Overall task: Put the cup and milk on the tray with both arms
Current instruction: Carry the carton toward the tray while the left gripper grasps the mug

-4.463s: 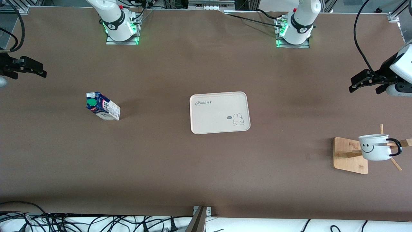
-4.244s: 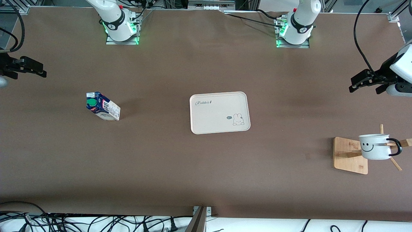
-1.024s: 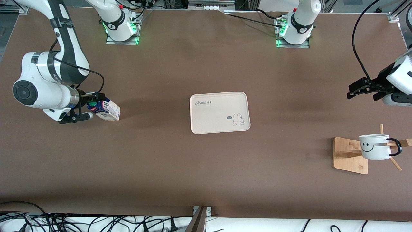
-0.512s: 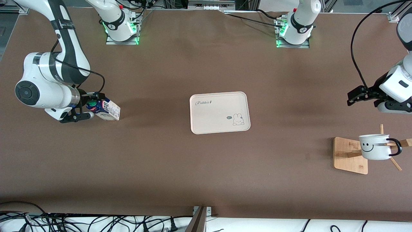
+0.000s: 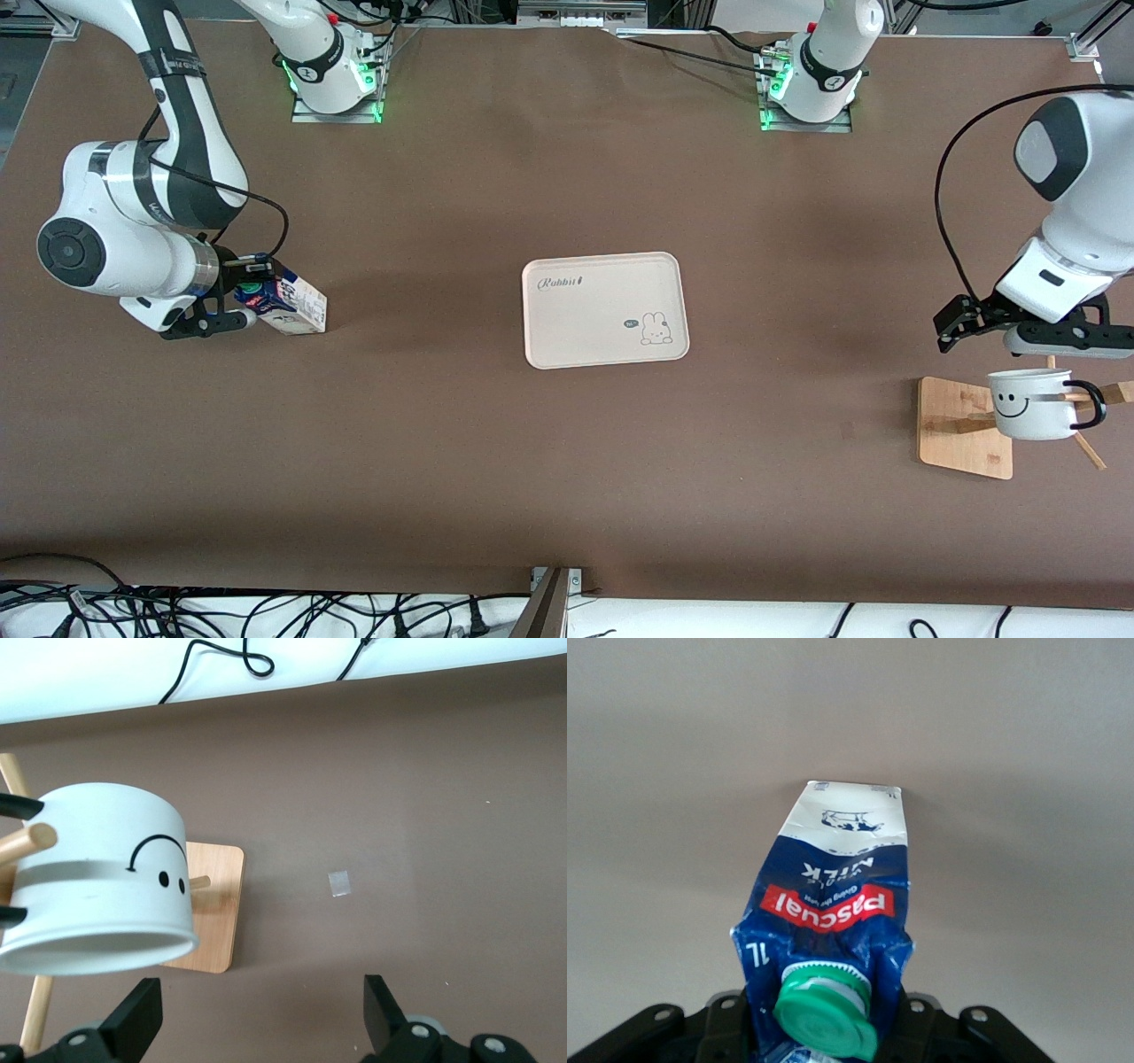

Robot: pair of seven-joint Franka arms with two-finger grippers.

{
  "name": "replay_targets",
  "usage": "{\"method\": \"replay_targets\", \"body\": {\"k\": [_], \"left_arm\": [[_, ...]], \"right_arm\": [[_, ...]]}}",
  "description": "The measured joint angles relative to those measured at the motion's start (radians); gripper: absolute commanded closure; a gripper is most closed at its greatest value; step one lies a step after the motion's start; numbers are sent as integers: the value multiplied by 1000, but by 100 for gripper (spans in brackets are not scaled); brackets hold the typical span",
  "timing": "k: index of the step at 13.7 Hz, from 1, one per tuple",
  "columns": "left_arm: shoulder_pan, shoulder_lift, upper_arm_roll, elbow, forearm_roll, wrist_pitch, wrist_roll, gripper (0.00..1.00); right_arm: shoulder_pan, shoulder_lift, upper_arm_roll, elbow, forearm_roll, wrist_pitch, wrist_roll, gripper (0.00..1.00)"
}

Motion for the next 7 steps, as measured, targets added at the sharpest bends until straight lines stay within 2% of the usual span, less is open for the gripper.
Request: {"method": "replay_targets", "body": {"k": [3, 7], "left_arm": [[2, 39, 11, -3, 65, 92, 0, 0], [3, 79, 12, -3, 73, 163, 1, 0]], "right_arm": [[3, -20, 41, 59, 0, -4, 25, 50], [56, -36, 126, 204, 7, -49, 153, 50]]}}
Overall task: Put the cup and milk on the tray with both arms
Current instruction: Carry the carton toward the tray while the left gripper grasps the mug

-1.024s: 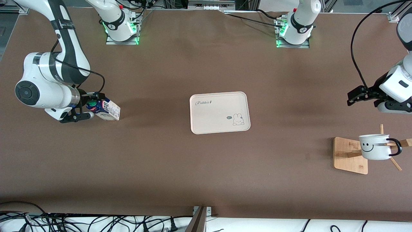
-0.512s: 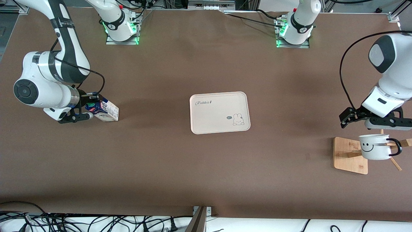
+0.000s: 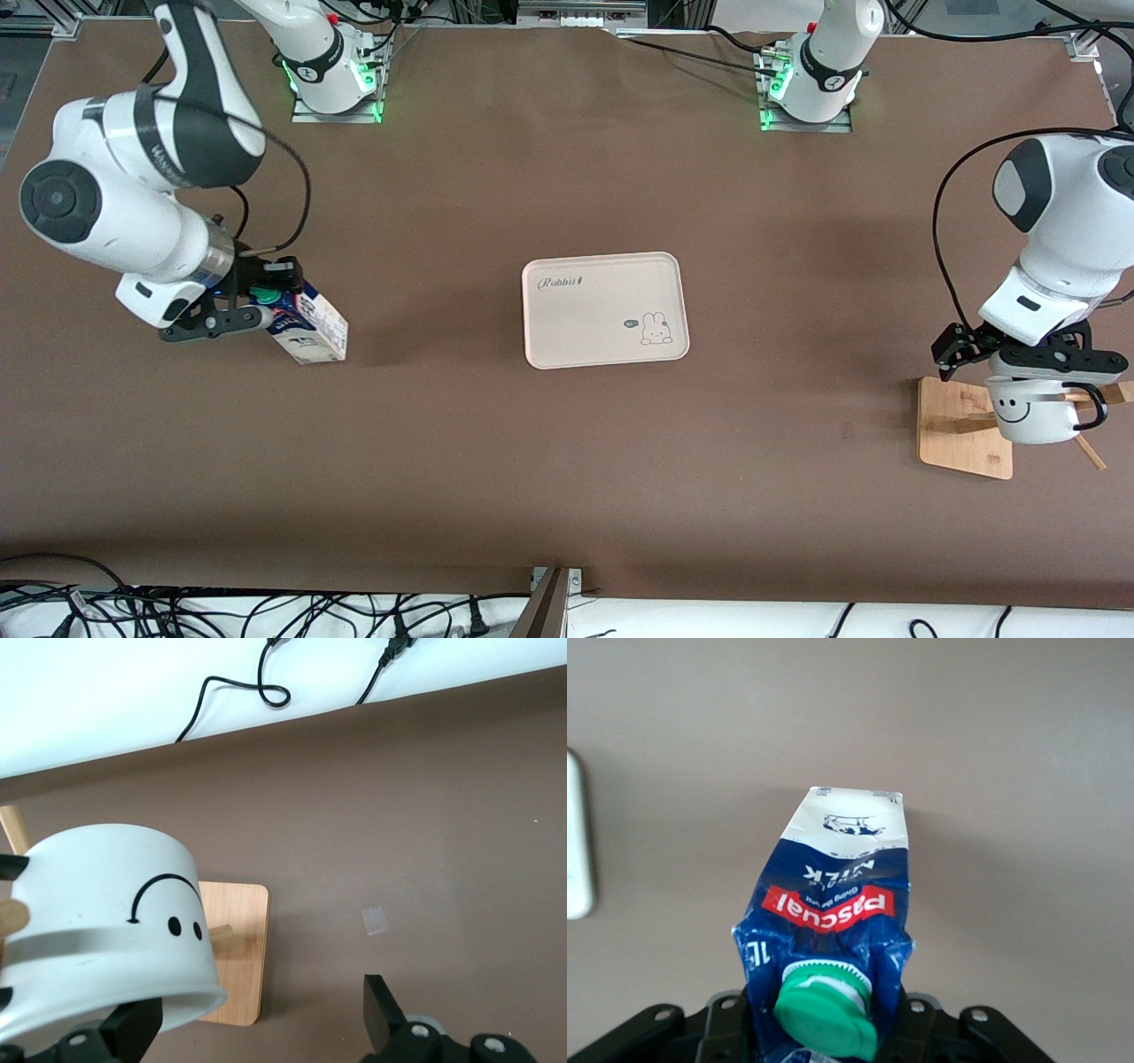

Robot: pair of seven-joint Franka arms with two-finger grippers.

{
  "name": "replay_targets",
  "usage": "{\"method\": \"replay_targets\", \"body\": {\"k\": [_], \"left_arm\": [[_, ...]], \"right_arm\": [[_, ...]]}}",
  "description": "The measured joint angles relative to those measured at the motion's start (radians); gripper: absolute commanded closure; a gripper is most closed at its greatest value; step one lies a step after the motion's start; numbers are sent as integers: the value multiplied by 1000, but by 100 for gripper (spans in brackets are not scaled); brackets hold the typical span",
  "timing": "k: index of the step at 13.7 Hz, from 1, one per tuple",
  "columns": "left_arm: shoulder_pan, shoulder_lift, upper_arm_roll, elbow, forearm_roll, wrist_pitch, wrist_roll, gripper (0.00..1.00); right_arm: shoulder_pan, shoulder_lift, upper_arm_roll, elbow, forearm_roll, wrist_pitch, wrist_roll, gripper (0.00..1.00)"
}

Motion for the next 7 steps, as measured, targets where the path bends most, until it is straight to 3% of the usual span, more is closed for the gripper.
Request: {"method": "replay_targets", "body": {"k": [3, 7], "left_arm": [[1, 15, 3, 0, 2, 37, 1, 0], [25, 14, 22, 2, 47, 45, 51, 0]], "right_arm": [[117, 15, 11, 74, 6, -2, 173, 50], [192, 85, 10, 151, 83, -2, 320, 50]]}}
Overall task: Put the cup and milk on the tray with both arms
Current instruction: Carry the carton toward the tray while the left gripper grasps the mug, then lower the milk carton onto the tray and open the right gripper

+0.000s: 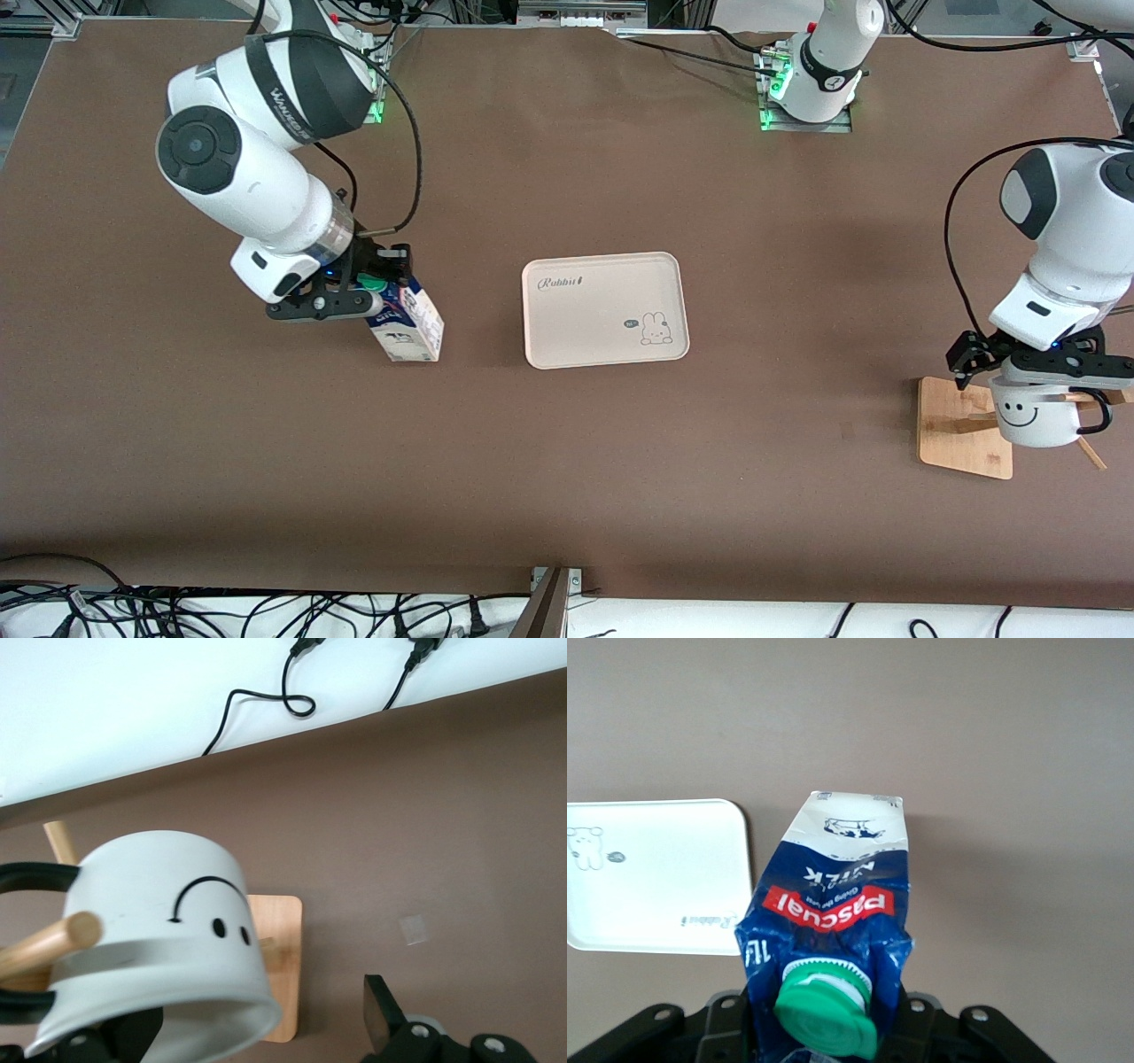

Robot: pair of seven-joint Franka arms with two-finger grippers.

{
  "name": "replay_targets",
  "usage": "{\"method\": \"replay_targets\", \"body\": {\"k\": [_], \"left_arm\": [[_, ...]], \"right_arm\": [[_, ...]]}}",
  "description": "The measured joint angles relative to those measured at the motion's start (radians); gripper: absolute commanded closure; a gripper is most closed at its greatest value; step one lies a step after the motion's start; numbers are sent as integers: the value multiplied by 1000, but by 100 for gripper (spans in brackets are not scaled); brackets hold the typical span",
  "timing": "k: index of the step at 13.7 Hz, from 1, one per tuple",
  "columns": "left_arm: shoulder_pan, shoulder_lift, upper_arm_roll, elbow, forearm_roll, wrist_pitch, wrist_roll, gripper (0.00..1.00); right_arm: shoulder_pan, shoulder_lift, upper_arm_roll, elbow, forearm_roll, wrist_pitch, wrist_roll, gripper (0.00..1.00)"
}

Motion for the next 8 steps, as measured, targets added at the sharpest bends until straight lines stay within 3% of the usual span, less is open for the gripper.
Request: {"method": "replay_targets", "body": {"k": [4, 5, 6, 8], "left_arm": [[14, -2, 1, 0, 0, 0, 49, 0], [14, -4, 1, 1, 0, 1, 50, 9], [14, -8, 1, 1, 0, 1, 51, 24], [14, -16, 1, 2, 0, 2, 52, 43]], "right_arm": [[101, 75, -2, 69, 7, 1, 176, 50], [135, 102, -2, 100, 11, -1, 205, 50], [167, 132, -2, 133, 33, -13, 229, 50], [211, 182, -3, 171, 88, -49, 249, 50]]}}
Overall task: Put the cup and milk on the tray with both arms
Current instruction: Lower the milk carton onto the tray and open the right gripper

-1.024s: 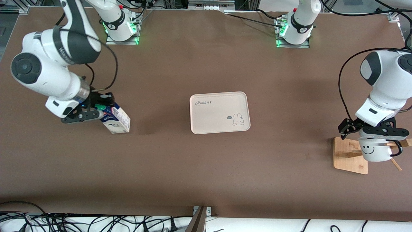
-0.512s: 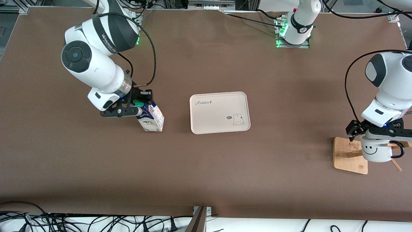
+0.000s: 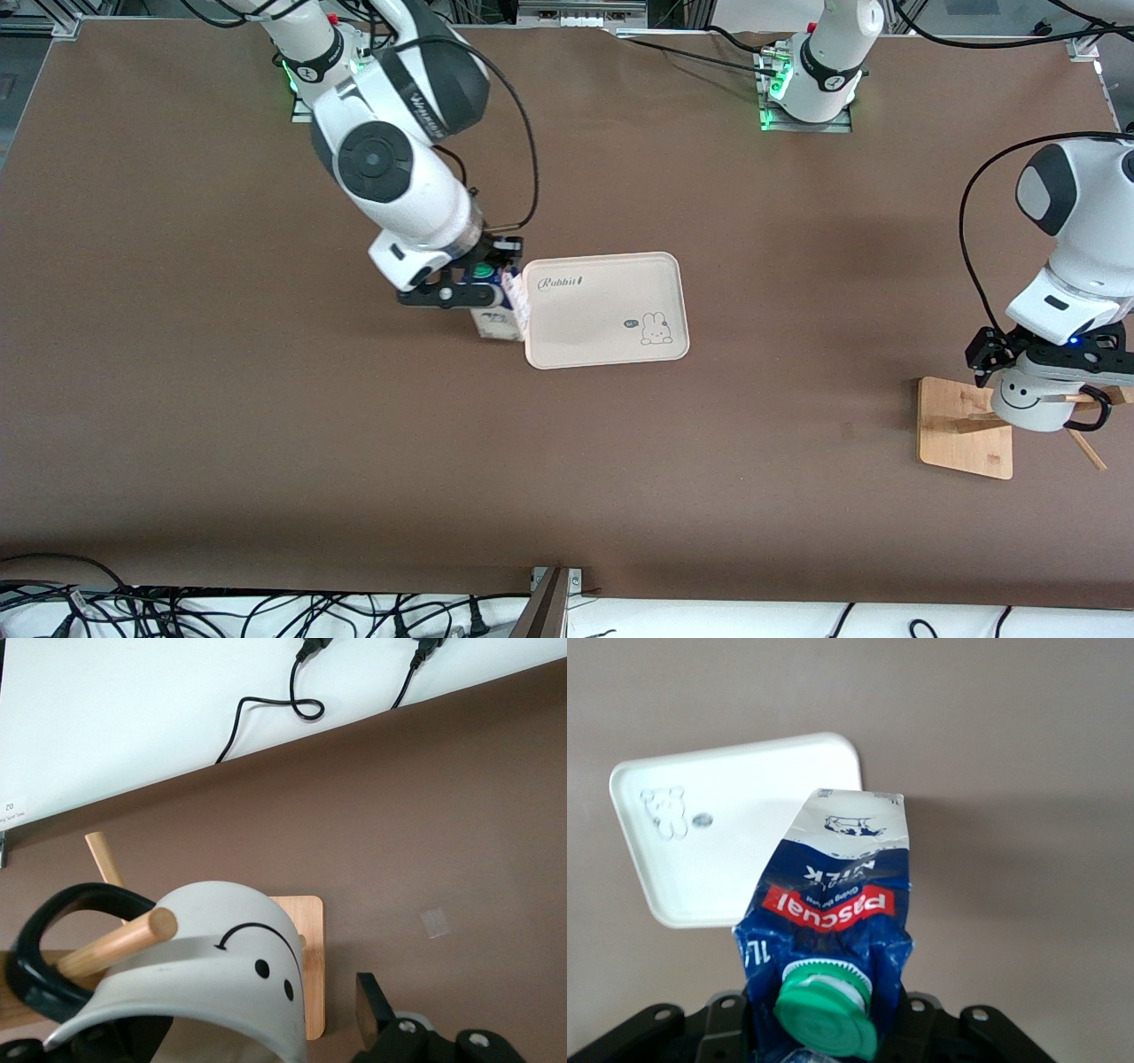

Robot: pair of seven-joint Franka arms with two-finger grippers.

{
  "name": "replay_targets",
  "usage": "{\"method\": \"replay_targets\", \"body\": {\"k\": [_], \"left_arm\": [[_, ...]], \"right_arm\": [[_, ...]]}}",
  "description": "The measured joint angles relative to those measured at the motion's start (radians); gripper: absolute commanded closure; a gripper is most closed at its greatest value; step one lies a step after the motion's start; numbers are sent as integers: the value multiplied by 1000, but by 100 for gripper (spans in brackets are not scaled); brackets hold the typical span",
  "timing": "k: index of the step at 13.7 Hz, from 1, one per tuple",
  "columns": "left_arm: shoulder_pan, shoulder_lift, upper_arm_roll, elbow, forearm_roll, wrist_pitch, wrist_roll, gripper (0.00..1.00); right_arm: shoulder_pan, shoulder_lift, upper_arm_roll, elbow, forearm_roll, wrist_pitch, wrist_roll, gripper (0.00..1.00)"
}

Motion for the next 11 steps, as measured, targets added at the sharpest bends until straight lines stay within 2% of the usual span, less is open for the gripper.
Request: {"method": "replay_targets", "body": {"k": [3, 8, 9, 10, 11], "left_arm": [[0, -4, 0, 1, 0, 0, 0, 63], [-5, -12, -6, 1, 0, -1, 0, 78], [-6, -12, -6, 0, 0, -1, 0, 86], [-7, -12, -7, 0, 0, -1, -1, 100], [-9, -12, -9, -2, 0, -3, -1, 100]], "right_arm": [[42, 64, -1, 56, 15, -28, 4, 50], [87, 164, -15, 190, 28, -58, -33, 50], [92, 174, -21, 201, 28, -59, -52, 50], [96, 181, -29, 205, 28, -60, -69, 50], [97, 187, -34, 207, 28, -62, -80, 50]]}}
